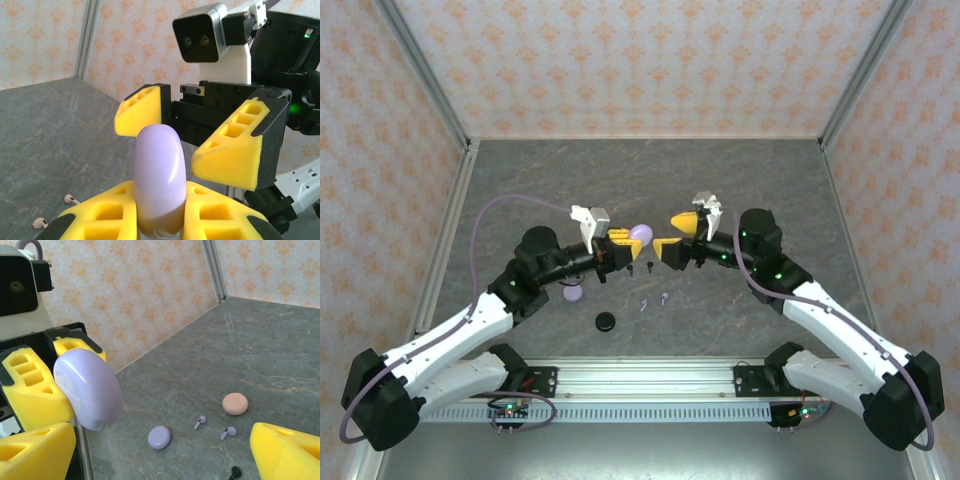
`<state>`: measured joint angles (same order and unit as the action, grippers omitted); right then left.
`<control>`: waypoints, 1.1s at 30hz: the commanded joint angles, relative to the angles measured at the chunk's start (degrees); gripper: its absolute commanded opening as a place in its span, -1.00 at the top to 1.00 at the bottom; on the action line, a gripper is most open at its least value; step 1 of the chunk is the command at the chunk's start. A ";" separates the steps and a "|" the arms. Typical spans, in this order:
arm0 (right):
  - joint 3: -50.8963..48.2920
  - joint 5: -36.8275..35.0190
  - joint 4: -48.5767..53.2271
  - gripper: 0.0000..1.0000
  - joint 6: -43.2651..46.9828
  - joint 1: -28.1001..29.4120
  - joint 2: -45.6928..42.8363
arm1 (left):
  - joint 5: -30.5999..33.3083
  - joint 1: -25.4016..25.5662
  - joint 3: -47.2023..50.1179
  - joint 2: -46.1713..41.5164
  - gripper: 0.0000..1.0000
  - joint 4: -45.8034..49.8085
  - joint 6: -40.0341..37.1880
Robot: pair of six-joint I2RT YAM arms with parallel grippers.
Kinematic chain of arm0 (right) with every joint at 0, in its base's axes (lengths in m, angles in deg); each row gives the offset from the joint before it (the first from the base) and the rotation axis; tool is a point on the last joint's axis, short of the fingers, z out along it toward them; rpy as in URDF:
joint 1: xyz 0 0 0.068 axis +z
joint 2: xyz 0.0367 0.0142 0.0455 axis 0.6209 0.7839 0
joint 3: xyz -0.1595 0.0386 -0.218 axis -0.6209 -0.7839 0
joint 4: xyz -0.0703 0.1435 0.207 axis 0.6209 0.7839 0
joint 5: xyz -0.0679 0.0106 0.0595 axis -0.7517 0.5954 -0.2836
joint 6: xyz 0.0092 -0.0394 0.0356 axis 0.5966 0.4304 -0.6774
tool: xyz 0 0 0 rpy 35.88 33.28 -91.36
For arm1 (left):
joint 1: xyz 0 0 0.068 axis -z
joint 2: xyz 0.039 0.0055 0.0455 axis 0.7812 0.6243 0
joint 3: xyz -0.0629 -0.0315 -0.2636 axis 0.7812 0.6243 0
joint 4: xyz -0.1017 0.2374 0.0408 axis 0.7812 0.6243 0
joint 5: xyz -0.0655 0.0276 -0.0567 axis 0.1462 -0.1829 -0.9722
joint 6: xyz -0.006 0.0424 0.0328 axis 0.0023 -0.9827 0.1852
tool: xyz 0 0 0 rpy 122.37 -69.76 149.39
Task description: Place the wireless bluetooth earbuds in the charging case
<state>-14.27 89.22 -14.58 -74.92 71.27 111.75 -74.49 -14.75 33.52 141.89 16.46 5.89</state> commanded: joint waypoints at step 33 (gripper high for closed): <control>12.80 -5.18 12.14 -0.68 2.08 -2.01 1.01 | 4.57 2.06 -2.85 -0.53 1.00 9.90 -14.65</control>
<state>-3.64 86.07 -4.79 -70.55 69.94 116.38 -73.22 -13.09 31.47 143.64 23.50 -4.38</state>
